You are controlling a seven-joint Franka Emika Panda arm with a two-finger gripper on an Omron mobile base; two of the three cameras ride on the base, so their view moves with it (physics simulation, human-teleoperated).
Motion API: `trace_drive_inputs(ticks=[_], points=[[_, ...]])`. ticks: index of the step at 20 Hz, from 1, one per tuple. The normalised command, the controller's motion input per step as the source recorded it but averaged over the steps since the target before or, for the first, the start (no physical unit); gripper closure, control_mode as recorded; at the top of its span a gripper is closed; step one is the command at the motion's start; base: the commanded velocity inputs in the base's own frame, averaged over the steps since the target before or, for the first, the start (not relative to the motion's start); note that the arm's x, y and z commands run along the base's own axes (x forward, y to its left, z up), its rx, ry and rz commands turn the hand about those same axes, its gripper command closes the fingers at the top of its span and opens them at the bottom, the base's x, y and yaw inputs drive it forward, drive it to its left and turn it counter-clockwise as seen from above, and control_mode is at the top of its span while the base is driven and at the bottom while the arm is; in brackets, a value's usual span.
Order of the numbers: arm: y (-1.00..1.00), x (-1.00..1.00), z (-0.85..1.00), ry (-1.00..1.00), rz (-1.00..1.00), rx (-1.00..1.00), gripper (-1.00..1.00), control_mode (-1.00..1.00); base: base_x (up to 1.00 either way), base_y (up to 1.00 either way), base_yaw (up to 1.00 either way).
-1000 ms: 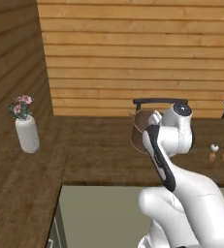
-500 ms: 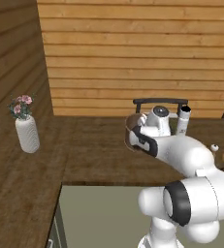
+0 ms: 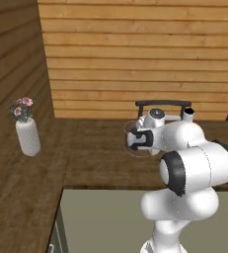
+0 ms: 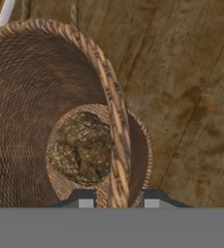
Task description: Open the cabinet, pick up the bread from the cabinet and place it in the basket. Then move the basket to the dining counter.
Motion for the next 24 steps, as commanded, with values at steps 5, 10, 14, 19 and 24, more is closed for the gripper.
trace_drive_inputs(ticks=[5, 10, 14, 19, 24], points=[[-0.01, 0.02, -0.28, 0.0, 0.0, 0.0, -1.0, -1.0, 0.0, 0.0, 0.0], [-0.09, -0.19, 0.2, -0.03, 0.01, 0.0, -1.0, -1.0, 0.0, 0.0, 0.0], [-0.03, -0.14, 0.69, -0.02, 0.07, 0.0, -1.0, -1.0, 0.0, 0.0, 0.0], [0.0, -0.75, 0.83, -0.15, 0.23, 0.0, -1.0, -1.0, 0.0, 0.0, 0.0], [0.0, -1.0, 0.46, -0.22, 0.47, -0.16, -1.0, -1.0, 0.0, 0.0, 0.0]])
